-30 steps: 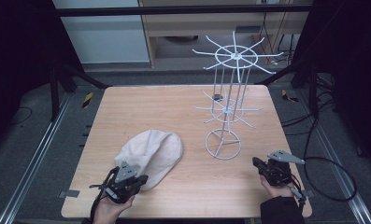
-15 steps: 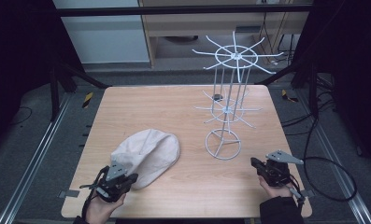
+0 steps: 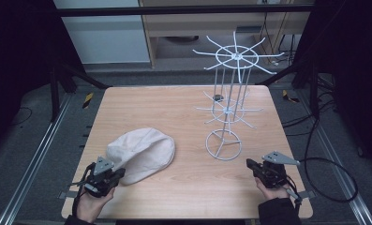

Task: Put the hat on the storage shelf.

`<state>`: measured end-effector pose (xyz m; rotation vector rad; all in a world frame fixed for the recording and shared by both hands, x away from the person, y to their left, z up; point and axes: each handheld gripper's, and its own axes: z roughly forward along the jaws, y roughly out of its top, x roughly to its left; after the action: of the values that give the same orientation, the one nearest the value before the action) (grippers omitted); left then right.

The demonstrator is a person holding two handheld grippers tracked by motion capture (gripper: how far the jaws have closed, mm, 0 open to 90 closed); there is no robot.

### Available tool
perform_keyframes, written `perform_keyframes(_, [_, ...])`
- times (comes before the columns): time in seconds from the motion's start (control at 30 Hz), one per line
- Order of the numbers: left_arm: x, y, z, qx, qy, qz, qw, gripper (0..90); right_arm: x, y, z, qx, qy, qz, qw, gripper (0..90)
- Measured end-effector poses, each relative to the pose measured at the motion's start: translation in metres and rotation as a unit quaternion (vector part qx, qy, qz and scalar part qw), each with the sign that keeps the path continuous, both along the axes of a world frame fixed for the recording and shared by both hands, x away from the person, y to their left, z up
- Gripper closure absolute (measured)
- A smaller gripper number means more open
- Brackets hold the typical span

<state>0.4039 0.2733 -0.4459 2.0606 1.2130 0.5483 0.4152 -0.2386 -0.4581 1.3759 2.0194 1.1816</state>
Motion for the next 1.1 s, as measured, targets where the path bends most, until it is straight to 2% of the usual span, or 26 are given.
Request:
perform_keyframes(0.27, [0.005,0.007,-0.002,0.002,-0.005,0.02,0.9998,89.3,0.0,0.02,0.004,0.003,-0.003,0.032,0.9995,89.5])
perform_keyframes(0.47, [0.005,0.012,-0.001,-0.001,-0.008,0.033,0.9994,88.0,0.005,0.046,0.01,-0.001,-0.012,0.061,0.998,89.6])
perform_keyframes(0.63, [0.003,0.016,0.001,-0.007,-0.009,0.04,0.9991,89.0,0.013,0.077,0.019,-0.002,-0.019,0.095,0.9953,89.8])
perform_keyframes(0.83, [0.003,0.019,0.001,-0.005,-0.008,0.044,0.999,89.2,0.029,0.127,0.026,0.002,-0.025,0.133,0.9908,90.0])
perform_keyframes(0.97, [0.004,0.022,0.0,-0.004,-0.009,0.049,0.9988,89.2,0.043,0.158,0.03,0.003,-0.029,0.139,0.9899,90.0])
perform_keyframes(1.1, [0.005,0.024,-0.002,-0.005,-0.008,0.051,0.9986,89.2,0.059,0.181,0.032,0.014,-0.034,0.137,0.9898,90.0])
